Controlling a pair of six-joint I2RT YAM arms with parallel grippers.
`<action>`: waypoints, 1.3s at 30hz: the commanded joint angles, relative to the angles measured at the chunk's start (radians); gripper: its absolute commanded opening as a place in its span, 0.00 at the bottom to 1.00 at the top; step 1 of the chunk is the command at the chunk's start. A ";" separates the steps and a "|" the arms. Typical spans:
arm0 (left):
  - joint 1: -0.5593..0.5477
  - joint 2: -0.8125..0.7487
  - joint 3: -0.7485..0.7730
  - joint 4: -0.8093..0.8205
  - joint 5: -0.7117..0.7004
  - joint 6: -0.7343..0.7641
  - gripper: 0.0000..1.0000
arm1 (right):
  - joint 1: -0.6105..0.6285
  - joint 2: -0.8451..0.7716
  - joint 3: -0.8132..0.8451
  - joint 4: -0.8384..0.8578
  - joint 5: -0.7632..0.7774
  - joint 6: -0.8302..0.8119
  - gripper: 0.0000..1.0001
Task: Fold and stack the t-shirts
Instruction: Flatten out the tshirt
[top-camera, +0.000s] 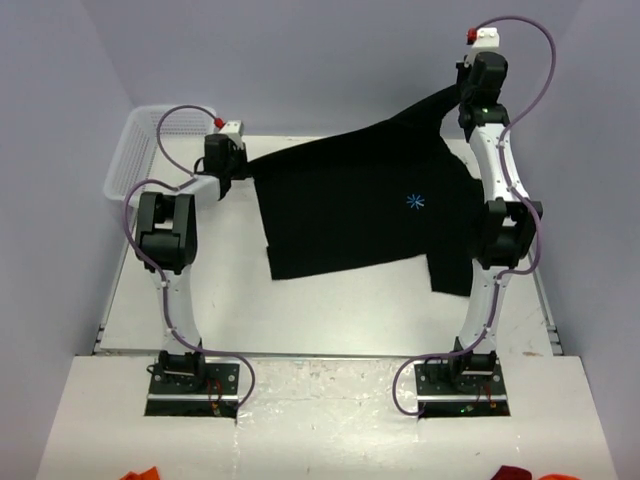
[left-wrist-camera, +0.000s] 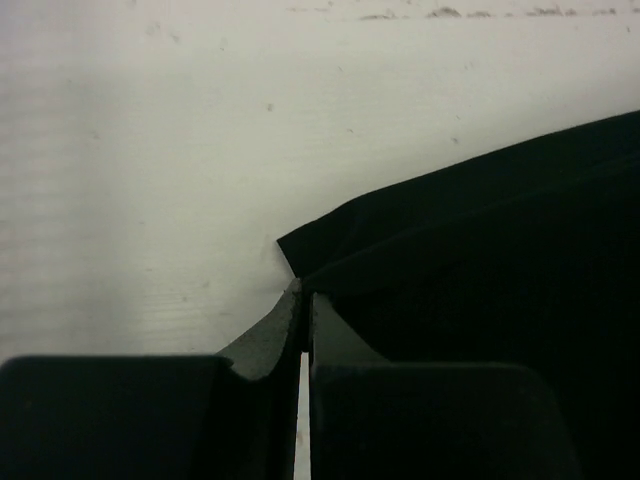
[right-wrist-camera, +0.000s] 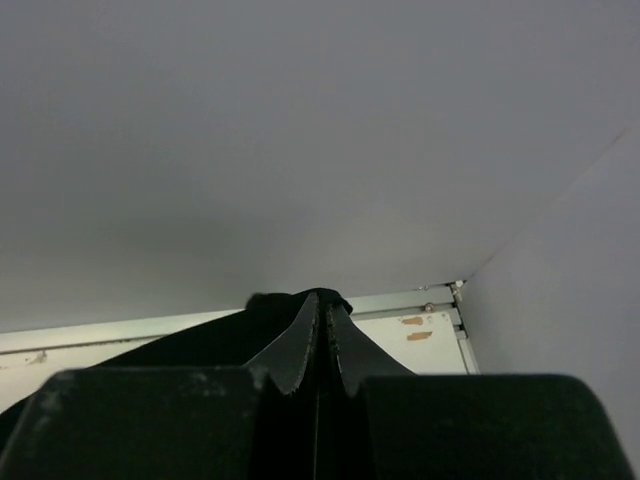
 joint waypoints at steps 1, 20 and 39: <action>0.037 -0.050 0.045 0.037 -0.037 -0.027 0.00 | 0.003 0.020 0.093 -0.018 -0.021 0.038 0.00; 0.035 -0.112 0.081 0.013 -0.046 -0.016 0.00 | 0.058 0.020 0.090 -0.035 -0.013 0.023 0.00; 0.037 -0.441 0.021 -0.013 0.070 -0.065 0.00 | 0.132 -0.283 0.086 -0.120 0.026 0.050 0.00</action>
